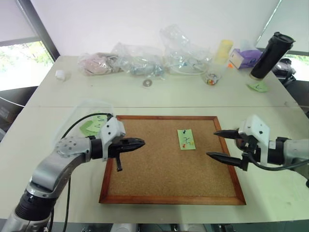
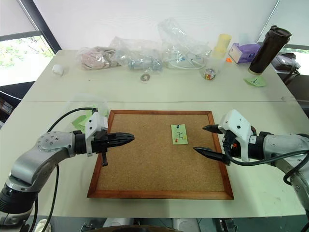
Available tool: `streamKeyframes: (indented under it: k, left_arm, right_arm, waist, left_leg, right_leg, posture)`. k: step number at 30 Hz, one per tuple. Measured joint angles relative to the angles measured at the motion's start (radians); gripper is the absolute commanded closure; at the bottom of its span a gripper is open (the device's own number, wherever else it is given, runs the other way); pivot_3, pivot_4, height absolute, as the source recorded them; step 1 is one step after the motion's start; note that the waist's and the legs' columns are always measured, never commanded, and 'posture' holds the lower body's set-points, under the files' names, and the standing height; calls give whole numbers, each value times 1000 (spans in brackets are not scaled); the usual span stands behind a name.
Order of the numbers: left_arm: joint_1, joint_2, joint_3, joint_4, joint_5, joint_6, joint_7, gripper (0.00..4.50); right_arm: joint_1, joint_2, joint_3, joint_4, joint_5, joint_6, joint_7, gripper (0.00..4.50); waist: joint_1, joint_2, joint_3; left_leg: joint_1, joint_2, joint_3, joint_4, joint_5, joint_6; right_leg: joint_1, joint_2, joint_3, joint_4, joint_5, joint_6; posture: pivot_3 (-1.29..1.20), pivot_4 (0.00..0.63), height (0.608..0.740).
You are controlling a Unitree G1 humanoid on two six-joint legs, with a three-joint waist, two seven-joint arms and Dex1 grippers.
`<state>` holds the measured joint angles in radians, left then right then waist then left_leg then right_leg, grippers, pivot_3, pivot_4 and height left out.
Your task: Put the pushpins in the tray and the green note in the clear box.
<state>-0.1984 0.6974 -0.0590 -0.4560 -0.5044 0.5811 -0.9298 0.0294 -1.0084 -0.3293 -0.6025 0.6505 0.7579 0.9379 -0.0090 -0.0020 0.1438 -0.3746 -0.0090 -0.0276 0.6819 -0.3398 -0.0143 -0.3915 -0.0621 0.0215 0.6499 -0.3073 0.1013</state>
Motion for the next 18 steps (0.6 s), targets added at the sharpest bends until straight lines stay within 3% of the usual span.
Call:
streamKeyframes:
  k: [18]
  left_arm:
    - [-4, -8, 0, 0, 16, -23, 27, 4468]
  right_arm:
    - [-27, 0, 31, 17, -9, -2, 3, 516]
  waist:
    - [0, 0, 0]
  left_leg:
    - [0, 0, 0, 0, 0, 0]
  right_leg:
    - [0, 0, 0, 0, 0, 0]
  posture:
    - [0, 150, 740]
